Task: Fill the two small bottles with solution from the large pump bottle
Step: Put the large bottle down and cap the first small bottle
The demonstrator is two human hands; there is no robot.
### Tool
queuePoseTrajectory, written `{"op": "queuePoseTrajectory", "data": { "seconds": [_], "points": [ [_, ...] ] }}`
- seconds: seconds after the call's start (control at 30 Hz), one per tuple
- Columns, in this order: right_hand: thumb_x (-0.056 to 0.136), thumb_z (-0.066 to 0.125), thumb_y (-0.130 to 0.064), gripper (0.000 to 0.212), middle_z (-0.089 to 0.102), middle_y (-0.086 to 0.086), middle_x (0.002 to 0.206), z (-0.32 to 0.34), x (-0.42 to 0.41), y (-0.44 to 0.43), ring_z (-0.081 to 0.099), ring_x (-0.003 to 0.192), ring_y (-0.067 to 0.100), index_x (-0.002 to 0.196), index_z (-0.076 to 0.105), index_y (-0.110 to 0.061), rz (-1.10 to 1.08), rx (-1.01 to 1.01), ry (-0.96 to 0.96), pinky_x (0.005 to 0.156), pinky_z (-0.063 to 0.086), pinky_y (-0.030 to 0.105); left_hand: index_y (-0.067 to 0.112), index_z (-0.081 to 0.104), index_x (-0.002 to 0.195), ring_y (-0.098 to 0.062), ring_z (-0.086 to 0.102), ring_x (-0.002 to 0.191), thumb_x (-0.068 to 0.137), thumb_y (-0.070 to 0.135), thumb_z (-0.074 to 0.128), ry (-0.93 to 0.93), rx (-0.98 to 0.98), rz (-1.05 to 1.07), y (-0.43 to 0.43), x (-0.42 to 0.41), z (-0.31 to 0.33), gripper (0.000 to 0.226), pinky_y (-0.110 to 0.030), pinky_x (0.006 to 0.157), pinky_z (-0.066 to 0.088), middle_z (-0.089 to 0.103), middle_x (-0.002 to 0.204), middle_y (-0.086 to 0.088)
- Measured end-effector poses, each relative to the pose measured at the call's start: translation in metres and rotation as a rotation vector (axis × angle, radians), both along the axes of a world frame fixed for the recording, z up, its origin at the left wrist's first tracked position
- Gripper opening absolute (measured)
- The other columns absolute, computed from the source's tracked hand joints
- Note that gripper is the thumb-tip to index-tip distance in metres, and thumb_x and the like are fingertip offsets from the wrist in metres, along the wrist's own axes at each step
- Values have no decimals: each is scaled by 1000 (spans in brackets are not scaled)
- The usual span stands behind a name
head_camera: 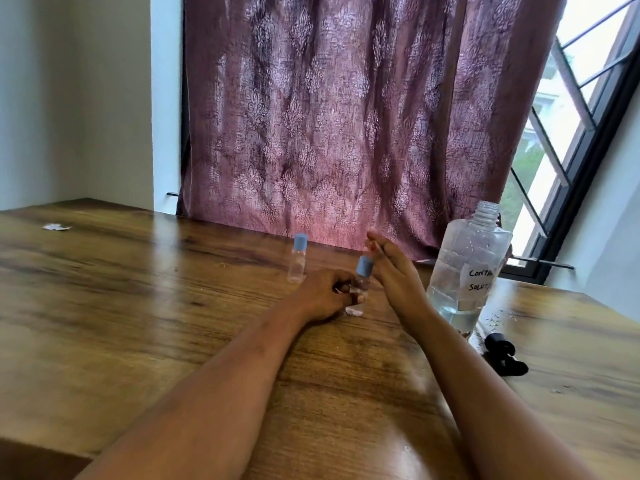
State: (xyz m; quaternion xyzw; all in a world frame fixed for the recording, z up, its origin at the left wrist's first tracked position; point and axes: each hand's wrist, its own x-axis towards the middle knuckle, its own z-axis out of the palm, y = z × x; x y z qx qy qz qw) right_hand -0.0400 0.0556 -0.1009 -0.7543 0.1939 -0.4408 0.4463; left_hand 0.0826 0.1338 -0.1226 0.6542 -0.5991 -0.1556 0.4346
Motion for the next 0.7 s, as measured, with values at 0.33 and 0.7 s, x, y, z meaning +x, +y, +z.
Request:
{"op": "queuePoseTrajectory", "data": {
  "seconds": [0.33, 0.7],
  "points": [
    [99, 41, -32, 18, 63, 0, 72, 7, -5, 3, 62, 67, 13, 89, 56, -35, -215, -23, -202, 72, 51, 38, 23, 64, 117, -14, 58, 107, 83, 25, 68, 12, 8, 6, 1, 0, 2, 34, -29, 98, 45, 65, 118, -1],
    [95, 50, -20, 22, 68, -4, 90, 3, -1, 9, 62, 87, 12, 92, 69, -30, -109, -151, 101, 76, 49, 25, 24, 63, 116, -16, 60, 105, 82, 32, 69, -1, 28, 30, -3, 0, -1, 36, -36, 99, 48, 66, 116, -2]
  ]
}}
